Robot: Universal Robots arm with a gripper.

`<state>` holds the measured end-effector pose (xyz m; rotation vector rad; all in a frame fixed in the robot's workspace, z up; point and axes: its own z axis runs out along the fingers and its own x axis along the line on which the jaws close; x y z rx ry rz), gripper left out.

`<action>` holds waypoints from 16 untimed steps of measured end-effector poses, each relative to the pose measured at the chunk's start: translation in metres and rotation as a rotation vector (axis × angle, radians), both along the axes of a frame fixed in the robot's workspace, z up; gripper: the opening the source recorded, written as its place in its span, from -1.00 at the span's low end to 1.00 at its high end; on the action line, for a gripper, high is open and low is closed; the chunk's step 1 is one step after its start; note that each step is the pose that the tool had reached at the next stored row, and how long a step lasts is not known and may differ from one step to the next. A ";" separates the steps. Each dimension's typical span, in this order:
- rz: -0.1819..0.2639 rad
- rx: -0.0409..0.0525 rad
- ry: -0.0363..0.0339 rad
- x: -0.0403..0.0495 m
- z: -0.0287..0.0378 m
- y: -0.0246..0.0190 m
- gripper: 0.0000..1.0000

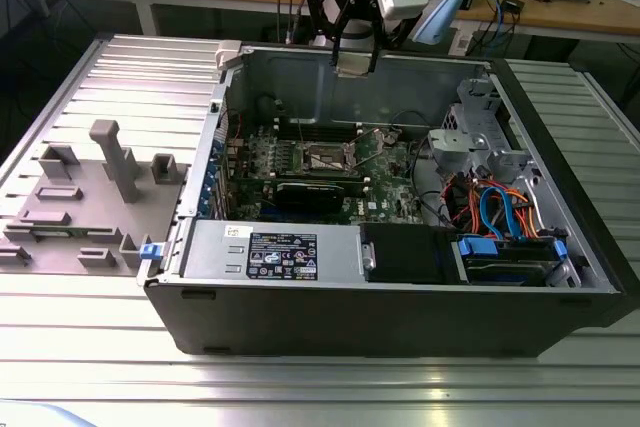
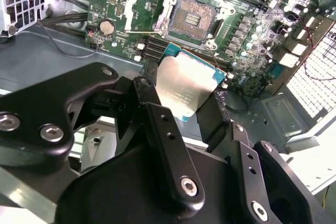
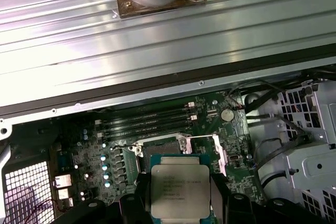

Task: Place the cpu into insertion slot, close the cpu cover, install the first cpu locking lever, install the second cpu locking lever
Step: 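Place the cpu into insertion slot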

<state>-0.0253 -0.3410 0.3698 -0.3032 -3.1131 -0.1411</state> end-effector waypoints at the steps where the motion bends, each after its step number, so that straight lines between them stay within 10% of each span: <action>1: -0.004 0.0000 0.0000 0.0000 0.0000 0.0000 0.08; 16: -0.025 0.0000 0.0000 0.0000 0.0000 0.0000 0.08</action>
